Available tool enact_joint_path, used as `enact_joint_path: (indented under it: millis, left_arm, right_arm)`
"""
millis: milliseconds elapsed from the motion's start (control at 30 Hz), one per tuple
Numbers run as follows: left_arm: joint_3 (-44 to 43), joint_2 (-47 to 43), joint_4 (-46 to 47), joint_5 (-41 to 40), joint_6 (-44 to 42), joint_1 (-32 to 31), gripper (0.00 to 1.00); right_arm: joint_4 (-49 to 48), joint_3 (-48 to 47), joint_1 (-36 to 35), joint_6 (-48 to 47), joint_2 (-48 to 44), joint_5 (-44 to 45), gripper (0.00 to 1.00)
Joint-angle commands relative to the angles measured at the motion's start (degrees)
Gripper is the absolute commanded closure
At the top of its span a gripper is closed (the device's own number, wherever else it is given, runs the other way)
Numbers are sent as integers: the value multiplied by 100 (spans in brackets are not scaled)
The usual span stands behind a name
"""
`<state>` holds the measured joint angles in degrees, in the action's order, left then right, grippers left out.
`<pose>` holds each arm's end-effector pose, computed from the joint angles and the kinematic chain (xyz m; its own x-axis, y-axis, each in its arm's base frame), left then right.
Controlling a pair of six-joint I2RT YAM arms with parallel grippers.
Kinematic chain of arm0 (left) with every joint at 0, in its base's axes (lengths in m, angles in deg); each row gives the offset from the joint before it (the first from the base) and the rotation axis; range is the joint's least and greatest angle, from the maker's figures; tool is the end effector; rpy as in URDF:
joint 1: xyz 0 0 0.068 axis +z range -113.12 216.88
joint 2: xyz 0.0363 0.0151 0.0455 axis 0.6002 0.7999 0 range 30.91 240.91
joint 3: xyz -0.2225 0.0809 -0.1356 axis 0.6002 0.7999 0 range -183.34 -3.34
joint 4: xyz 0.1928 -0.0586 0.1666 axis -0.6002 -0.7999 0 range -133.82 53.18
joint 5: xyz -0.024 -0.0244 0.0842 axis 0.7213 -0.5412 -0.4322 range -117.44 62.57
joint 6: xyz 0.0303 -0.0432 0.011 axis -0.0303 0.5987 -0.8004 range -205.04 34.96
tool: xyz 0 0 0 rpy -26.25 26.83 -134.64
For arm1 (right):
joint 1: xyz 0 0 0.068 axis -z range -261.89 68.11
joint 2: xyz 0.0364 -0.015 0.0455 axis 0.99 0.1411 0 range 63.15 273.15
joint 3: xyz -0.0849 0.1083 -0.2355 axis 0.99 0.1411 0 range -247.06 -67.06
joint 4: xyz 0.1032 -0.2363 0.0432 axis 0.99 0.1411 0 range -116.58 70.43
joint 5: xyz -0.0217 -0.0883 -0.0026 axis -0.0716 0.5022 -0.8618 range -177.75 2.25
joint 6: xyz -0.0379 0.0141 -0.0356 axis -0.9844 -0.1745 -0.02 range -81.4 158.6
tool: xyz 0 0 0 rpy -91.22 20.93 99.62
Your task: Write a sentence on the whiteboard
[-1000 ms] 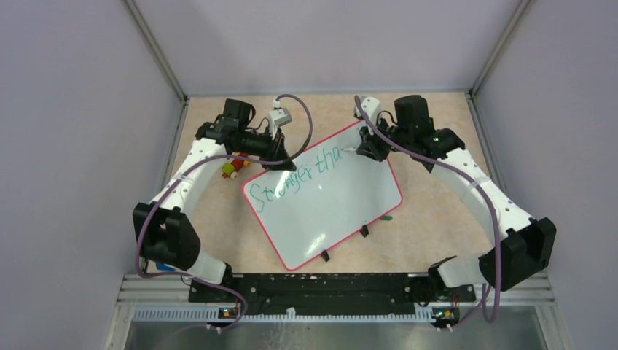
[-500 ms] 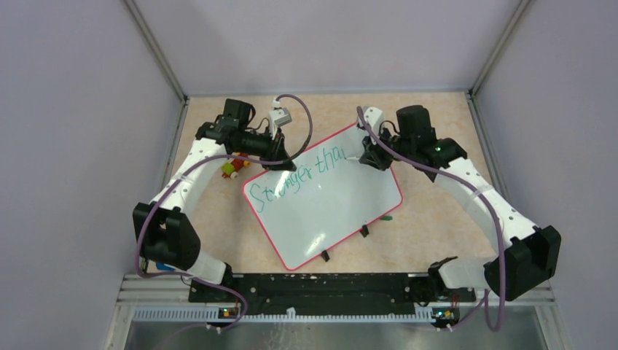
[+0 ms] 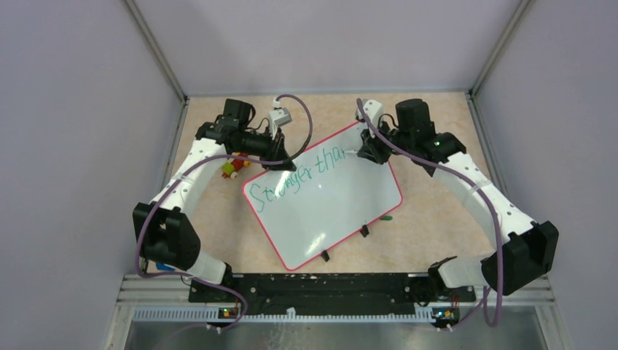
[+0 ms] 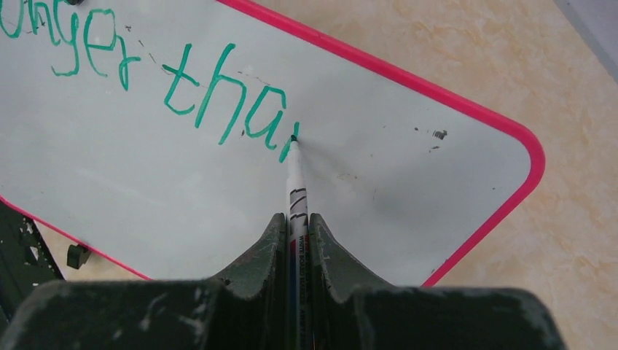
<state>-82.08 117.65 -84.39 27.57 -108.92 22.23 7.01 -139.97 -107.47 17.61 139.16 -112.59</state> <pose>0.2919 -0.1065 0.3246 -0.4895 0.3680 -0.7905 0.8654 0.3159 -0.3889 0.2545 0.1384 0.3529 -0.2538 -0.4819 -0.8387 -0.8426 0.5360 -0.0530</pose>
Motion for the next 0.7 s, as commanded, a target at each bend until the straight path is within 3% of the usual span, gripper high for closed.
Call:
enact_joint_path:
  millis: [0,667]
  left_arm:
    - [33,-43,117,-138,-442,-222,100]
    - [-17,44,108,-161,-425,-222,100]
  right_arm:
    - [-340,-408,49,12,178,190,100]
    - [-194,-468,387,-213,185,409,100]
